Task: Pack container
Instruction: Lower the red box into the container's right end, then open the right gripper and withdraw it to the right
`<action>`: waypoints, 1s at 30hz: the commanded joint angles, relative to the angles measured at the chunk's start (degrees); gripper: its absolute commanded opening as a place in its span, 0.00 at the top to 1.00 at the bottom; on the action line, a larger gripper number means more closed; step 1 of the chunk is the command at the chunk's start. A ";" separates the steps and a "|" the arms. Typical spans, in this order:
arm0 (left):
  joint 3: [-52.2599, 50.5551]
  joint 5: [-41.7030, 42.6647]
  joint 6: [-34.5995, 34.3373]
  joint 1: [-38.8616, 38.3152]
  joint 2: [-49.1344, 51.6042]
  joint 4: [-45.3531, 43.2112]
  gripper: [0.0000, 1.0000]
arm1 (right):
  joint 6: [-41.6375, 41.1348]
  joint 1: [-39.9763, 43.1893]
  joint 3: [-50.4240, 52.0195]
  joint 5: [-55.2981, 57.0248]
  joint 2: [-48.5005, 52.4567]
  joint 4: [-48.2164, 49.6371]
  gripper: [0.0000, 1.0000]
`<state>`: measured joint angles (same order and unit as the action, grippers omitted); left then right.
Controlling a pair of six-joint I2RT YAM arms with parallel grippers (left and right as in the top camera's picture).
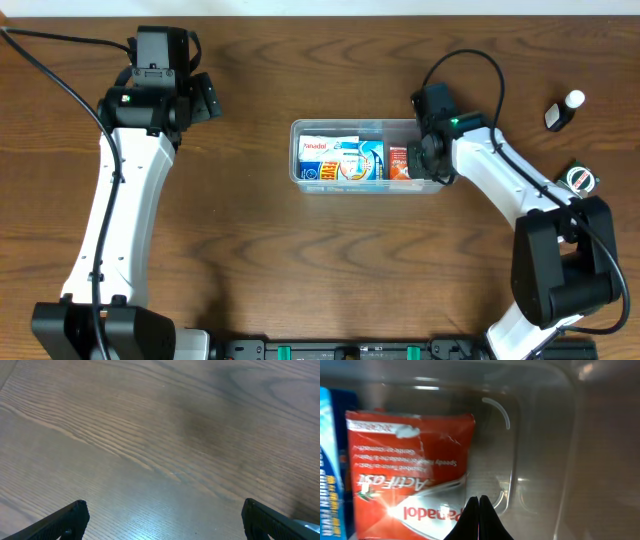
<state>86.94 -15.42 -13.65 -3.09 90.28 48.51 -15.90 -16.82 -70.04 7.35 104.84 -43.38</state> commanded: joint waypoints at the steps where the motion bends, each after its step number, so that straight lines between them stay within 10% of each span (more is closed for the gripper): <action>1: 0.57 -0.74 0.02 0.17 -0.07 0.11 0.02 | -0.35 0.31 0.52 1.03 0.20 0.39 0.99; 30: 0.57 -0.74 0.02 0.17 -0.07 0.11 0.02 | -2.03 0.37 0.61 1.05 0.42 3.41 0.99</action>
<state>86.94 -15.42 -13.65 -3.09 90.28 48.51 -16.14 -16.82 -69.76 7.55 104.84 -40.14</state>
